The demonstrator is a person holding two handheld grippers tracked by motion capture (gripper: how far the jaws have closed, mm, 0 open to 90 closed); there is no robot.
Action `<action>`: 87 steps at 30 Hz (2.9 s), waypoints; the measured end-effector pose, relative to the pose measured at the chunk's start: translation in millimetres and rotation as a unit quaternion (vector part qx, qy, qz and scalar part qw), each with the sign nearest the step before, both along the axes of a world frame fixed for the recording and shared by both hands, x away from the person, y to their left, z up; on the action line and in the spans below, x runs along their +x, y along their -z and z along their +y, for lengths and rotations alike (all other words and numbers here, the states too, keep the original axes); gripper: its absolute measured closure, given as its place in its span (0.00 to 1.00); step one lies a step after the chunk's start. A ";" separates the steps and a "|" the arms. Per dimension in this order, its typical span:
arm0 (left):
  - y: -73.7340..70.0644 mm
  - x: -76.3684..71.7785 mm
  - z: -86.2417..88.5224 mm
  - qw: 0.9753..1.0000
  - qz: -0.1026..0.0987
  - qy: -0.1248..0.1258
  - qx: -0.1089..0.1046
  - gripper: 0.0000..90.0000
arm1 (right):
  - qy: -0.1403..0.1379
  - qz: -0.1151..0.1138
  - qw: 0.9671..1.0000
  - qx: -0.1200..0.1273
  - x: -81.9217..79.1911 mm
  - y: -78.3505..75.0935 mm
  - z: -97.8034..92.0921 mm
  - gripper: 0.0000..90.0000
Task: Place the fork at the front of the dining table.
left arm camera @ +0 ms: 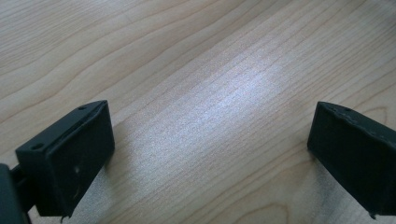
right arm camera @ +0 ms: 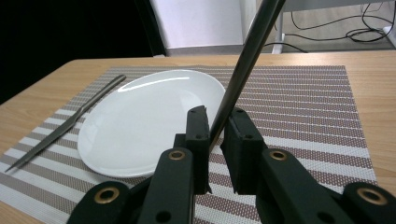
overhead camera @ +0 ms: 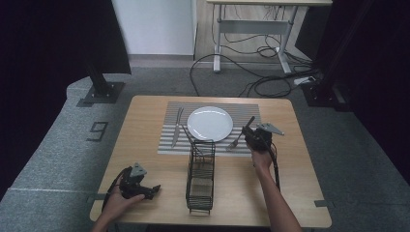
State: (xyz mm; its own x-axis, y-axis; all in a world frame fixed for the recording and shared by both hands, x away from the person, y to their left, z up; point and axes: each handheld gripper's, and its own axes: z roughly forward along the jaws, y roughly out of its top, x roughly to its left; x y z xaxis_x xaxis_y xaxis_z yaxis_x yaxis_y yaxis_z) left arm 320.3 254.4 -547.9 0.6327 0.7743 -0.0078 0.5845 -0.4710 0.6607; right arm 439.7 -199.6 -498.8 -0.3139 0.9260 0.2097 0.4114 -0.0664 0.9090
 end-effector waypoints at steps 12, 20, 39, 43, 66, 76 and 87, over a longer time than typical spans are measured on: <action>0.0 0.0 0.0 1.000 0.000 0.000 0.000 0.00 | -0.011 0.023 0.999 -0.029 3.8 18.9 15.9 0.89; 0.0 0.0 0.0 1.000 0.000 0.000 0.000 0.00 | -0.002 0.042 0.999 -0.016 6.8 32.1 15.1 0.91; 0.0 0.0 0.0 1.000 0.000 0.000 0.000 0.00 | 0.002 0.062 0.998 0.020 12.3 36.8 8.4 0.92; 0.0 0.0 0.0 1.000 0.000 0.000 0.000 0.00 | 0.002 0.071 0.997 0.023 13.7 38.4 5.9 0.91; 0.0 0.1 0.0 1.000 0.000 0.000 0.000 0.00 | 0.015 0.109 0.994 0.010 18.6 51.5 -2.6 0.92; 0.0 0.1 0.0 1.000 0.000 0.000 0.000 0.00 | 0.020 0.109 0.994 -0.001 18.6 51.9 -2.5 0.88; 0.0 0.0 0.0 1.000 0.000 0.000 0.000 0.00 | 0.024 0.110 0.994 0.011 16.4 49.1 -11.7 0.80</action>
